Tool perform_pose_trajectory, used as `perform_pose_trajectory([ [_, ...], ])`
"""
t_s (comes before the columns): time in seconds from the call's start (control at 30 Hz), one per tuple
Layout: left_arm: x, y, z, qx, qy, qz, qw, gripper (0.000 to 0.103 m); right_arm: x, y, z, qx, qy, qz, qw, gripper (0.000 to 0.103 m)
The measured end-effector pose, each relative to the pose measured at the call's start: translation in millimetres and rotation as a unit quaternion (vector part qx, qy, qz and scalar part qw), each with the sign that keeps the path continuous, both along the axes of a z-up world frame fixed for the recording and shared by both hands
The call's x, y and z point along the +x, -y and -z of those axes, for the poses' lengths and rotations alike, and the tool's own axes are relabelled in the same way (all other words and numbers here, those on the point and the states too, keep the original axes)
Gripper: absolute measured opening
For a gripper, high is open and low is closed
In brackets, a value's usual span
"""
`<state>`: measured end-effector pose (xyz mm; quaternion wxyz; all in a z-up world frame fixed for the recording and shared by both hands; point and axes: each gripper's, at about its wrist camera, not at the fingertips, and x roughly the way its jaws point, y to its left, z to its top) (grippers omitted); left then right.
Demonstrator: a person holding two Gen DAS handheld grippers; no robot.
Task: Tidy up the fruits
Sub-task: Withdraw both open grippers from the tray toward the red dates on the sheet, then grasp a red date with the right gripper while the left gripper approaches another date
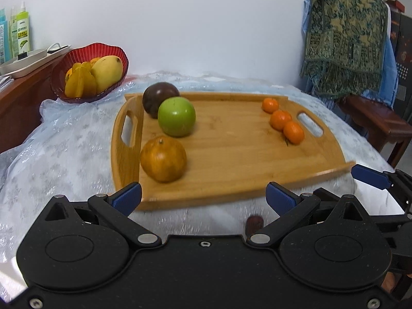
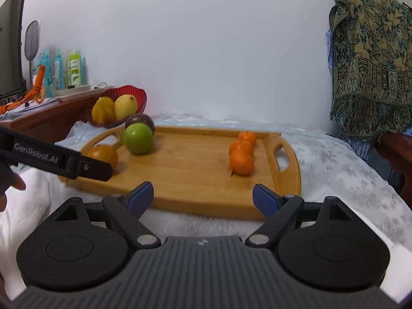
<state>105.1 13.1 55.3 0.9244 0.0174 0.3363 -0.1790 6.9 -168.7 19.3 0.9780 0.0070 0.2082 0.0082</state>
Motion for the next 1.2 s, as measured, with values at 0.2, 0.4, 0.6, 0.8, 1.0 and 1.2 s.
perform_pose_trajectory([
  [0.2, -21, -3, 7, 0.006, -0.009, 0.001, 0.9999, 0.103, -21, -4, 9, 0.016, -0.009, -0.003, 1.000, 0.092],
  [0.4, -38, -8, 13, 0.003, -0.023, 0.002, 0.9997, 0.103, -34, -12, 15, 0.027, -0.011, -0.006, 1.000, 0.092],
  [0.6, -48, -14, 18, -0.012, -0.052, 0.018, 0.9984, 0.099, -43, -18, 21, 0.032, -0.022, -0.014, 0.999, 0.090],
  [0.8, -55, -13, 19, -0.011, -0.064, 0.033, 0.9974, 0.076, -46, -27, 27, 0.035, -0.034, -0.032, 0.998, 0.079],
  [1.0, -56, -14, 17, -0.014, -0.068, 0.043, 0.9967, 0.065, -43, -33, 27, 0.046, -0.040, -0.062, 0.996, 0.059],
  [1.2, -56, -11, 18, -0.017, -0.074, 0.058, 0.9954, 0.047, -34, -32, 33, 0.079, -0.067, -0.064, 0.992, 0.035],
])
